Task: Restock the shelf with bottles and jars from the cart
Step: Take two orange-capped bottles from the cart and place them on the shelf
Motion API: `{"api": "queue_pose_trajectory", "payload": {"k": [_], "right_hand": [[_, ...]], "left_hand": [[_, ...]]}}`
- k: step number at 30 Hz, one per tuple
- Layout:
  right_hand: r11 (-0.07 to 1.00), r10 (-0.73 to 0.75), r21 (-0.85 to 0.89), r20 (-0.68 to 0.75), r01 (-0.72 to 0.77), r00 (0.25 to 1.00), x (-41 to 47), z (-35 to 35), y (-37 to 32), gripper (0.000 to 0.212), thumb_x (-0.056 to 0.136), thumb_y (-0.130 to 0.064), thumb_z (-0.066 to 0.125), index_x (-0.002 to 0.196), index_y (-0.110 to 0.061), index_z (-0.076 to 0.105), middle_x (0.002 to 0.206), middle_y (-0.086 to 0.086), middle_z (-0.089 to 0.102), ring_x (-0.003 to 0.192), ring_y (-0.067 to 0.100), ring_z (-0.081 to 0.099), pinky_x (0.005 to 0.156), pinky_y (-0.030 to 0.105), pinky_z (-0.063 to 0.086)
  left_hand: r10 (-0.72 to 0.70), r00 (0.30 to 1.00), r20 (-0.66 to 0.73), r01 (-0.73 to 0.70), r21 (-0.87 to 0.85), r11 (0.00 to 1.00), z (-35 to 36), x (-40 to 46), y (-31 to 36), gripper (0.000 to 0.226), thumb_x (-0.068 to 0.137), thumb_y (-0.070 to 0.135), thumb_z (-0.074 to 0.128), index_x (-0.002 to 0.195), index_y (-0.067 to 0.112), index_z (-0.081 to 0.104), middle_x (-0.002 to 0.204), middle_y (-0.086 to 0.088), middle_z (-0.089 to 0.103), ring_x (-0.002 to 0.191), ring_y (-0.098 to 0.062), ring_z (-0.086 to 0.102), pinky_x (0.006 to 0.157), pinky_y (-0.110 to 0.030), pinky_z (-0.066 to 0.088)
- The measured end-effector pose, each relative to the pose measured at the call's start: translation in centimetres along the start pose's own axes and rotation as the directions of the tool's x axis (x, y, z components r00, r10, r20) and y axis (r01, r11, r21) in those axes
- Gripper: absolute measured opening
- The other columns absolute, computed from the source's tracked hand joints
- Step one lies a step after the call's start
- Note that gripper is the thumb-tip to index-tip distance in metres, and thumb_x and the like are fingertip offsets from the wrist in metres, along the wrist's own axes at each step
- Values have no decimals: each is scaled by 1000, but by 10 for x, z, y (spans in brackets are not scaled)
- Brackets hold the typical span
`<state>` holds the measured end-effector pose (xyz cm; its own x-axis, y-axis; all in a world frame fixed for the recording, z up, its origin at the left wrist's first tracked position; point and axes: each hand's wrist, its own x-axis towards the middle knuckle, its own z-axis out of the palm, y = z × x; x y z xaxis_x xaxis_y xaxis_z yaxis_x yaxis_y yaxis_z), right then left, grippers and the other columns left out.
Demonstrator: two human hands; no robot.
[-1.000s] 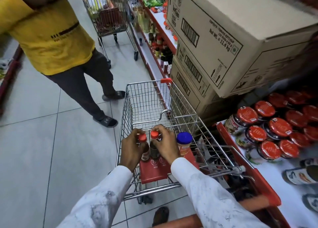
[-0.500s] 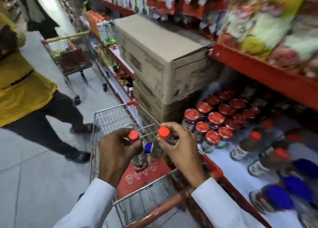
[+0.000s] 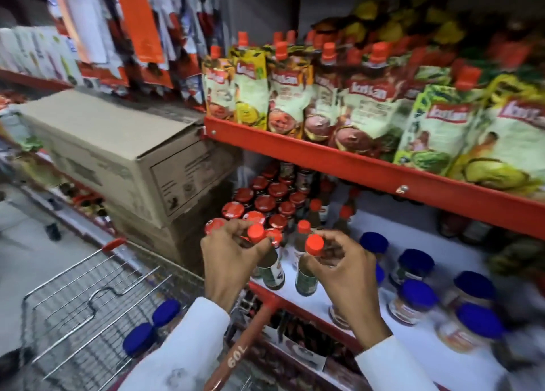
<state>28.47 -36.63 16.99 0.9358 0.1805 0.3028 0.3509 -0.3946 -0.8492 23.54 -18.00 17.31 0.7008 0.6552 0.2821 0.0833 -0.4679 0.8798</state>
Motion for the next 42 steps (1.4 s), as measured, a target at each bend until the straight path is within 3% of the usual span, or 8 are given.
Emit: {"api": "queue_pose_trajectory", "payload": {"k": [8,12,18,24,27,31,37,42], "right_hand": [[982,191,27,-100,-189,977,9,-1,62,34,67,-5,84,94,-24,74,79,-16,74,73,-5,70,70,17,58],[973,230,19,-130,-230,964,12,8,76,37,66,-7,85,89,-32,71,81,-16,75,73,-2,71,72,23,61],[965,259,10,-143,-260,955,15,23,90,34,66,-6,85,94,-22,75,85,-8,78,74,3,72,75,30,62],[955,298,43,-125,-295,946,15,29,91,35,68,-4,85,98,-19,74,81,-12,75,72,-6,70,65,10,56],[954,300,56,-113,-295,947,15,30,92,36,68,-5,85,99,-19,73,81,-12,75,71,-5,70,63,7,54],[960,279,37,-102,-277,955,14,29,93,39,69,-9,86,104,-20,72,82,-14,73,74,-10,68,65,8,55],[974,218,-41,-127,-224,968,8,18,84,54,68,-18,88,118,-21,67,108,-5,72,93,10,67,84,37,60],[1000,-3,16,-73,4,997,-7,27,36,40,73,-20,84,109,-28,69,103,-8,67,86,6,65,74,20,54]], "left_hand": [[-12,983,182,3,53,999,72,11,-24,28,61,28,89,85,19,77,69,9,75,57,6,64,59,-14,54],[-69,975,211,48,103,994,92,15,-36,30,59,33,89,83,20,77,77,4,79,70,-11,72,72,-33,62],[-76,970,232,45,137,990,102,14,-40,20,63,30,89,74,19,76,74,1,79,65,-13,70,68,-27,58],[-98,963,251,87,52,995,105,11,-43,30,61,34,92,81,22,74,67,11,70,63,2,64,60,-11,48],[-110,956,271,110,16,994,107,9,-49,40,57,37,94,88,20,75,77,9,76,70,-4,70,69,-22,58],[-147,931,335,153,8,988,103,10,-57,56,52,43,95,99,19,74,84,8,77,77,-9,72,76,-31,63],[-130,929,346,151,-35,988,68,11,-63,54,61,23,93,110,17,71,93,4,74,84,-18,70,75,-28,61],[-192,971,140,210,-123,970,-10,0,-99,36,69,6,86,101,16,74,88,-1,78,73,-11,70,75,-31,60]]}}
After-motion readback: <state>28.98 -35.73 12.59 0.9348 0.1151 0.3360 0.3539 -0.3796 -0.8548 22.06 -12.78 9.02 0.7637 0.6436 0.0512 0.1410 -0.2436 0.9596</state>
